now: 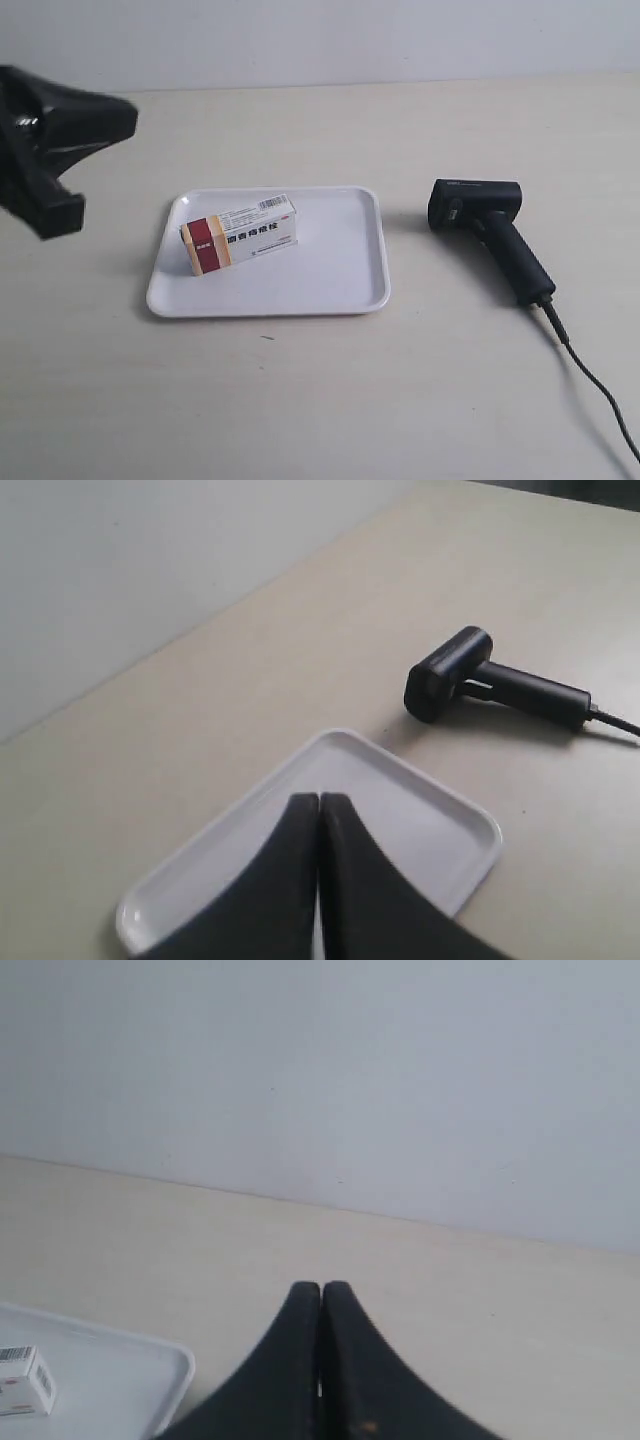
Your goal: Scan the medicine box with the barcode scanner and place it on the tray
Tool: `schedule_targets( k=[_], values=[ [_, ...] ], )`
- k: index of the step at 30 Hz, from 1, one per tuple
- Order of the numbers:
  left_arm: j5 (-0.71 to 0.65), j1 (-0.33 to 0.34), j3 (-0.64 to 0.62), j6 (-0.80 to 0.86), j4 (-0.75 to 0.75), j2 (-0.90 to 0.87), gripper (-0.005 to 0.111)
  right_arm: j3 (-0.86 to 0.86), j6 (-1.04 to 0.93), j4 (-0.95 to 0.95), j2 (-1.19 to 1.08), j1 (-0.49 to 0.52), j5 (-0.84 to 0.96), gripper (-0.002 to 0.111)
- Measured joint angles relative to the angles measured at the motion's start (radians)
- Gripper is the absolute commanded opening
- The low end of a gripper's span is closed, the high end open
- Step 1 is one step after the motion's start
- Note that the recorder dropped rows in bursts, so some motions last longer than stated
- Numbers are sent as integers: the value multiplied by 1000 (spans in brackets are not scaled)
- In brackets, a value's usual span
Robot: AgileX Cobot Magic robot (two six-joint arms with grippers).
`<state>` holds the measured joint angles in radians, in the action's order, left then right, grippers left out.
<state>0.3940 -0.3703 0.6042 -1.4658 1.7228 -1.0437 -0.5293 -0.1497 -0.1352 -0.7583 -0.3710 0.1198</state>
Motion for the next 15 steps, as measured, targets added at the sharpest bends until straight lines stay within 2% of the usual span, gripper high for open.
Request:
schedule_targets(
  k=[4,7,9,11,15],
  values=[
    [-111,0,-174,-20,-122,164,2,102,15,-8,177,0,51,1],
    [-176,0,-330,-33,-224,315,2,132,19,-8,296,0,195,1],
    [-176,0,-408,-33,-241,389,2,135,19,-10,358,0,271,1],
    [-176,0,-456,-35,-244,438,2,135,19,-11,405,0,287,1],
    [-185,0,-472,6,-221,462,2,135,19,-11,441,0,295,1]
  ],
)
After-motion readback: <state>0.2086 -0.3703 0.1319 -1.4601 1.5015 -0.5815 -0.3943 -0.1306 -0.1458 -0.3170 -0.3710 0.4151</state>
